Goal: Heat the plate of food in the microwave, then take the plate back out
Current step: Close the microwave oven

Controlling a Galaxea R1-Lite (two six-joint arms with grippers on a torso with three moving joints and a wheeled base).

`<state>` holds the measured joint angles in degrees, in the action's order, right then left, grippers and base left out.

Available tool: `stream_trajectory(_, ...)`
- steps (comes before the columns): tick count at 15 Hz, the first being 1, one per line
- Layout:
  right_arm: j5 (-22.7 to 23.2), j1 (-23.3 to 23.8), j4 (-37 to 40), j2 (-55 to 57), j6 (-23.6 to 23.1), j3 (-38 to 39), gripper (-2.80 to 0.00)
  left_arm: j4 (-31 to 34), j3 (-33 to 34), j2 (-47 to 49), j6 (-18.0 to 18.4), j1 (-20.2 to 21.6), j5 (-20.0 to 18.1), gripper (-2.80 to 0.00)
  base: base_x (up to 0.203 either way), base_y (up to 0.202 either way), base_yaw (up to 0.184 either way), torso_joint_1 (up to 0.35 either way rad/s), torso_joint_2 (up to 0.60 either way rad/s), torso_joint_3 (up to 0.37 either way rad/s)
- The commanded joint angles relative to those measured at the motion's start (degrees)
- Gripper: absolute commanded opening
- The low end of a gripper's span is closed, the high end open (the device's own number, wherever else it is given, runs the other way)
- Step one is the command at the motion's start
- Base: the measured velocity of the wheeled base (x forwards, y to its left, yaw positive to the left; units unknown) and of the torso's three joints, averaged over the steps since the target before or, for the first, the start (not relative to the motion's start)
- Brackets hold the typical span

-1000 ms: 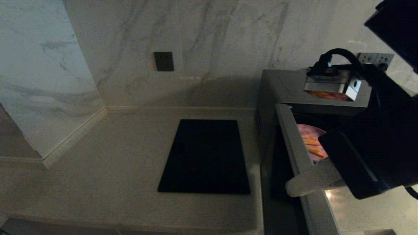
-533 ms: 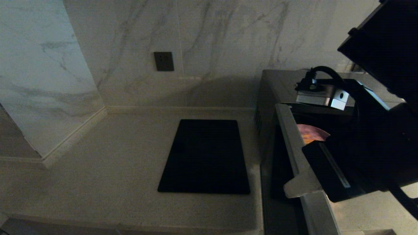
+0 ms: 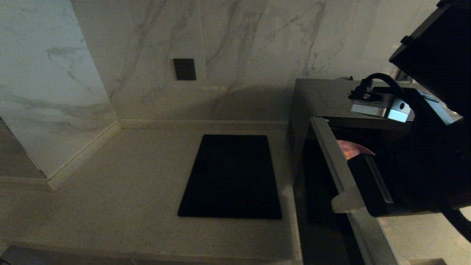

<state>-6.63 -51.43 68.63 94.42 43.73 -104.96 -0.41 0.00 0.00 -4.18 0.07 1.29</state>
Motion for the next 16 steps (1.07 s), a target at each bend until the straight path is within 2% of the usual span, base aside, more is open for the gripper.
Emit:
stream_trajectory(1, -5.65, 0.06, 0.15, -0.81, 1.95, -0.09, -2.8, -0.03, 0.0, 0.09, -0.04, 0.01, 0.03, -2.8, 0.0, 0.0, 0.0, 0.0, 0.0, 0.0)
stream_trajectory(4, -16.2, 1.7, 0.08, -0.79, 5.76, 1.66, -2.8, -0.03, 0.0, 0.0, -0.04, 0.01, 0.03, -2.8, 0.0, 0.0, 0.0, 0.0, 0.0, 0.0)
stream_trajectory(6, -20.57, 3.52, 0.04, -0.95, 6.4, 4.22, -2.8, -0.03, 0.0, 0.09, -0.04, 0.01, 0.03, -2.8, 0.0, 0.0, 0.0, 0.0, 0.0, 0.0)
stream_trajectory(16, -22.46, 4.06, -2.96, -1.83, 6.6, 4.11, -2.8, -0.03, 0.0, 0.0, -0.04, 0.01, 0.03, -2.8, 0.0, 0.0, 0.0, 0.0, 0.0, 0.0)
